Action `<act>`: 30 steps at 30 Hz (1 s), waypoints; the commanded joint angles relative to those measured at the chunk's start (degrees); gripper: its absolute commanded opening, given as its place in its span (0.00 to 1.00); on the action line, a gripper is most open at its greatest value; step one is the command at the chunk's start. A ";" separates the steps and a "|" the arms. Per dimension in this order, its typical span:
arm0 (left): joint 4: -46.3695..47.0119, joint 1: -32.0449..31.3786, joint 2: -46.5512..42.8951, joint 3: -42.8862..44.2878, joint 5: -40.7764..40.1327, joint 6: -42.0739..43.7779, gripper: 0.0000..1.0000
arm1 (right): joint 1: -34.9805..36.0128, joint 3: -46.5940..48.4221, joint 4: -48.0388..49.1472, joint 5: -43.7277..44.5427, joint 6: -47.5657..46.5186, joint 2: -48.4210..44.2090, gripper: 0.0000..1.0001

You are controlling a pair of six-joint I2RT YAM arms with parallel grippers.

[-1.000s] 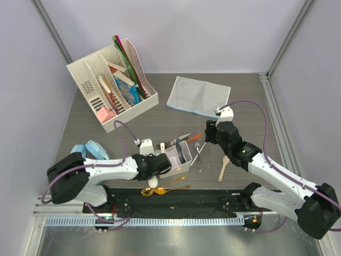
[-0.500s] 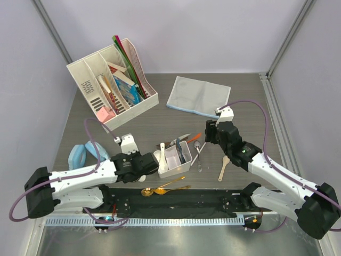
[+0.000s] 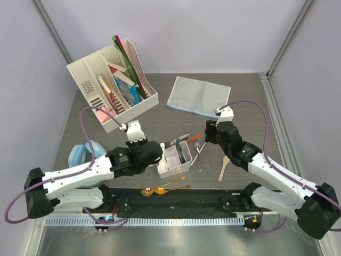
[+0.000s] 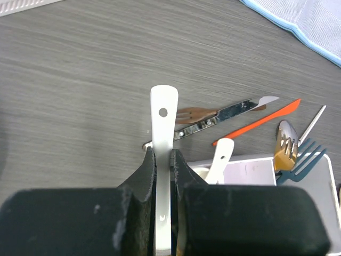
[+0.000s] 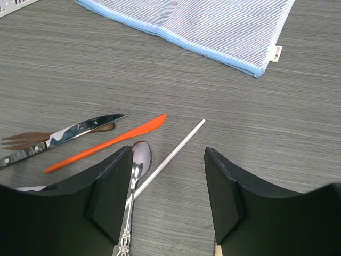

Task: Sort the eating utensils into containers
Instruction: Place the fork in the storage box.

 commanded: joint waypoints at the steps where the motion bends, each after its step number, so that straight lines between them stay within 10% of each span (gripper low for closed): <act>1: 10.39 -0.22 3.77 1.43 -3.71 6.65 0.00 | -0.26 0.31 2.39 0.20 0.91 -0.88 0.62; 25: 18.14 -8.13 16.79 1.26 -8.10 5.96 0.00 | -0.35 0.40 2.39 -0.24 1.08 -0.35 0.62; 30: 17.52 -8.83 18.72 1.70 -9.16 5.61 0.25 | -0.35 0.48 2.39 -0.33 0.99 -0.44 0.62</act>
